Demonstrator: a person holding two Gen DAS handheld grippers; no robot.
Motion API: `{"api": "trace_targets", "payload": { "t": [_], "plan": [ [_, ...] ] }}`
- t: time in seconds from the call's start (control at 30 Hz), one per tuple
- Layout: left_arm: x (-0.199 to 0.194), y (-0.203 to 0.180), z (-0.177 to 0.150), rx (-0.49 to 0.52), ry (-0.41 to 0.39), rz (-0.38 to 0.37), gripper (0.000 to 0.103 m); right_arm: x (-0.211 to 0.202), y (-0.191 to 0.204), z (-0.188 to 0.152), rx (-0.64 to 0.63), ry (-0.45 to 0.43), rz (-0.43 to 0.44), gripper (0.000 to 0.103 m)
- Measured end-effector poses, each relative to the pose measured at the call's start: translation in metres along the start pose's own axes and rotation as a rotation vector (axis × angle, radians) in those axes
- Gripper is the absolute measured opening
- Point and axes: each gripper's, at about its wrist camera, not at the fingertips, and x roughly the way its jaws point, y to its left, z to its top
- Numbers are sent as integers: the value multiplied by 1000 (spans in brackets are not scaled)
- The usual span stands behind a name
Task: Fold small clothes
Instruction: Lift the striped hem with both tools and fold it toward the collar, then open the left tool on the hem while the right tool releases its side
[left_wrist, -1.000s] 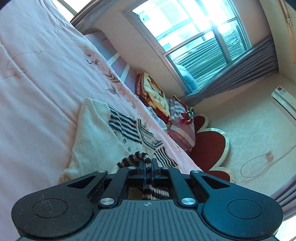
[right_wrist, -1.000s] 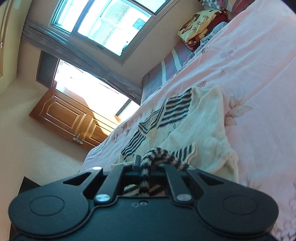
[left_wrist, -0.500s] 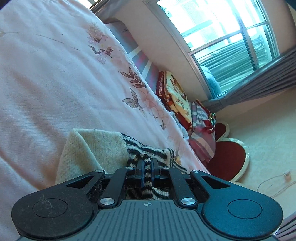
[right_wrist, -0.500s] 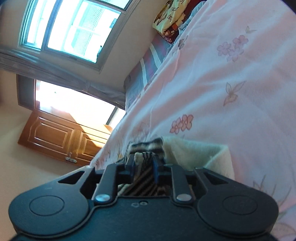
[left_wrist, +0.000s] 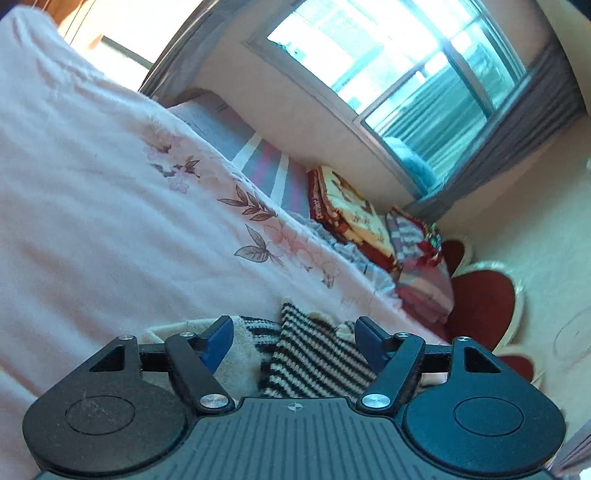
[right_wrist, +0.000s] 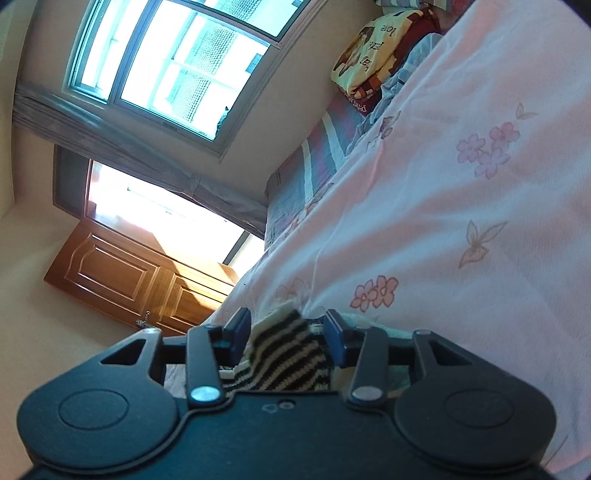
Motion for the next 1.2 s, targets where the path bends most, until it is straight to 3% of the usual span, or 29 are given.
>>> {"api": "trace_targets", "payload": {
  "t": [0.1, 0.17, 0.23, 0.27, 0.3, 0.37, 0.43, 0.5, 0.6, 0.67, 0.7, 0.77, 0.8, 0.9, 0.93, 1.0, 1.07, 1.13, 1.2],
  "plan": [
    [-2, -16, -1, 157, 19, 39, 68, 9, 22, -6, -154, 93, -94, 45],
    [1, -26, -3, 240, 62, 59, 61, 17, 34, -13, -249, 155, -168, 42],
    [8, -37, -7, 339, 108, 126, 53, 25, 48, -22, -358, 178, -238, 38],
    [12, -42, -11, 380, 128, 160, 40, 28, 54, -23, -391, 183, -262, 37],
    [12, -48, -16, 429, 137, 199, 33, 32, 60, -27, -433, 186, -300, 35],
    [10, -57, -26, 494, 143, 186, 5, 39, 70, -34, -511, 181, -363, 25],
    [5, -67, -36, 575, 113, 225, 5, 45, 76, -43, -586, 183, -381, 16],
    [-1, -69, -39, 580, 74, 241, 5, 41, 78, -49, -639, 151, -374, 10],
    [-22, -68, -37, 551, -48, 226, 4, 25, 80, -43, -665, 35, -376, 8],
    [-31, -71, -41, 583, -121, 251, 4, 18, 80, -40, -692, -8, -381, 8],
    [-30, -74, -43, 614, -117, 267, 4, 18, 79, -41, -711, -14, -391, 8],
    [-9, -73, -47, 638, 8, 317, 4, 28, 72, -41, -714, 35, -432, 8],
    [-3, -72, -50, 643, 34, 323, 4, 35, 66, -42, -704, 76, -453, 8],
    [-3, -76, -48, 649, 43, 330, 5, 41, 67, -42, -706, 103, -454, 9],
    [-5, -75, -48, 652, 44, 324, 5, 40, 69, -41, -701, 102, -442, 16],
    [-14, -75, -45, 630, 18, 323, 13, 27, 79, -45, -738, 33, -427, 26],
    [-35, -83, -43, 598, -103, 339, 46, 14, 92, -50, -794, -22, -364, 34],
    [-44, -101, -40, 598, -141, 273, 48, 16, 105, -54, -837, -4, -305, 34],
    [-30, -127, -36, 611, -98, 219, 51, 35, 115, -60, -874, 54, -304, 34]
  ]
}}
